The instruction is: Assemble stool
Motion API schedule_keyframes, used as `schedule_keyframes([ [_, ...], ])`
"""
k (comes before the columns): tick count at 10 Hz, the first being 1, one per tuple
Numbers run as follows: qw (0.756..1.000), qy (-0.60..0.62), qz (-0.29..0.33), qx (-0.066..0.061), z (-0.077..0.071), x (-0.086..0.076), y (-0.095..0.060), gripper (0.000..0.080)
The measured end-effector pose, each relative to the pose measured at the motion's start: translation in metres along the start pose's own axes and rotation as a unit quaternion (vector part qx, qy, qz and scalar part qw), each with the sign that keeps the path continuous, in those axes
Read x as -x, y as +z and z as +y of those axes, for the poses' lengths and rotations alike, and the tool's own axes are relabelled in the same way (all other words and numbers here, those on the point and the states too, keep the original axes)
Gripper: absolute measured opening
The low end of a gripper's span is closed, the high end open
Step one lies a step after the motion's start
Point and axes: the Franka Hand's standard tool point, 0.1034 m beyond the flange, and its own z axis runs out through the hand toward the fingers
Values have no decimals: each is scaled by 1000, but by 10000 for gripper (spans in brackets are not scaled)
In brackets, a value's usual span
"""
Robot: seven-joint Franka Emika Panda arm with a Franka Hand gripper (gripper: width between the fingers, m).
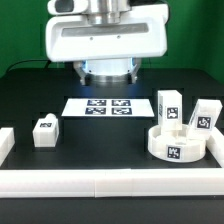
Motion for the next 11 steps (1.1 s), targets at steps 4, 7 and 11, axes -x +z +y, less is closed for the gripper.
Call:
schedule_keyframes([
  [4, 1000, 9, 1, -4, 15, -1, 2, 649],
  [7, 1000, -22, -3, 7, 60, -7, 14, 649],
  [11, 998, -58, 6, 19, 93, -29, 18, 649],
])
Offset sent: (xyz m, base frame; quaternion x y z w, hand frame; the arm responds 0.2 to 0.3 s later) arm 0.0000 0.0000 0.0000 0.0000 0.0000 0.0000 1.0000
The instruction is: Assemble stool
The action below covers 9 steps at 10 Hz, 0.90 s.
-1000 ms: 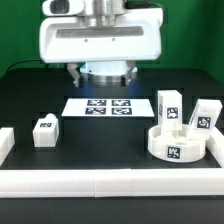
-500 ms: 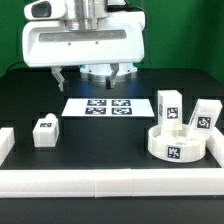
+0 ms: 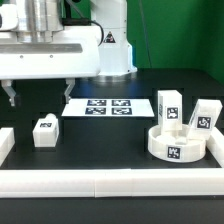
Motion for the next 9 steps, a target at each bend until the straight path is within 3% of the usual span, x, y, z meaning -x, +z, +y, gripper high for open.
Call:
schedule_keyframes([
  [5, 999, 15, -28, -9, -3, -3, 8, 649],
  [7, 994, 21, -105, -24, -6, -14, 10, 649],
  [9, 986, 20, -163, -42, -14, -9, 12, 649],
])
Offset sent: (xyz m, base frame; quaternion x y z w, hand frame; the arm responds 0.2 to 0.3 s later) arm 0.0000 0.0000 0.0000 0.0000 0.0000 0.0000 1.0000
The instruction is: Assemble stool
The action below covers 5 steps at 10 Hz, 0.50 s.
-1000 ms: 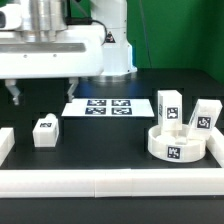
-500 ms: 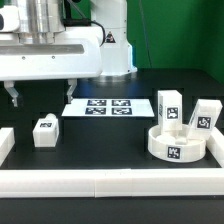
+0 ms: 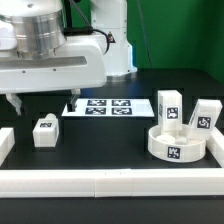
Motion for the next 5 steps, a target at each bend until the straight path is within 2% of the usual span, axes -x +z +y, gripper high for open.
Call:
schedule_keyframes([
  [1, 1000, 6, -17, -4, -1, -1, 1, 649],
  [2, 999, 35, -39, -2, -2, 3, 3, 649],
  [4, 997, 55, -48, 5, 0, 6, 9, 649],
  [5, 997, 56, -47, 4, 1, 6, 10, 649],
])
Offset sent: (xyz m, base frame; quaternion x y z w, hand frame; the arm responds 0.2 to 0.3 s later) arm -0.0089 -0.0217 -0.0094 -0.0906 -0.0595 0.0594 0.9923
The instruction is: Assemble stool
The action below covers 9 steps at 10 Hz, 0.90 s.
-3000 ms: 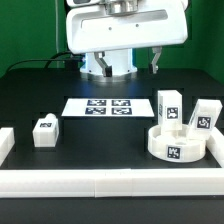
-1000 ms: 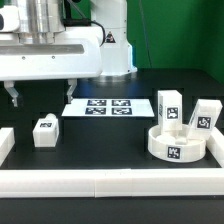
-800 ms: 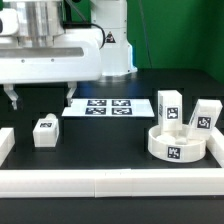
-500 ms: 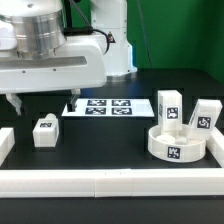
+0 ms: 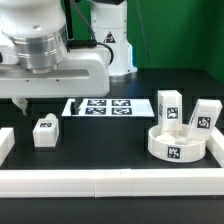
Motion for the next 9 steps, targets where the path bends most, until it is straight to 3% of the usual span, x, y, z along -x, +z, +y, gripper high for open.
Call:
schedule_keyframes([
  [4, 1000, 6, -1, 0, -1, 1, 1, 649],
  [6, 997, 75, -32, -2, 0, 10, 9, 649],
  [9, 996, 75, -44, -3, 0, 12, 15, 649],
])
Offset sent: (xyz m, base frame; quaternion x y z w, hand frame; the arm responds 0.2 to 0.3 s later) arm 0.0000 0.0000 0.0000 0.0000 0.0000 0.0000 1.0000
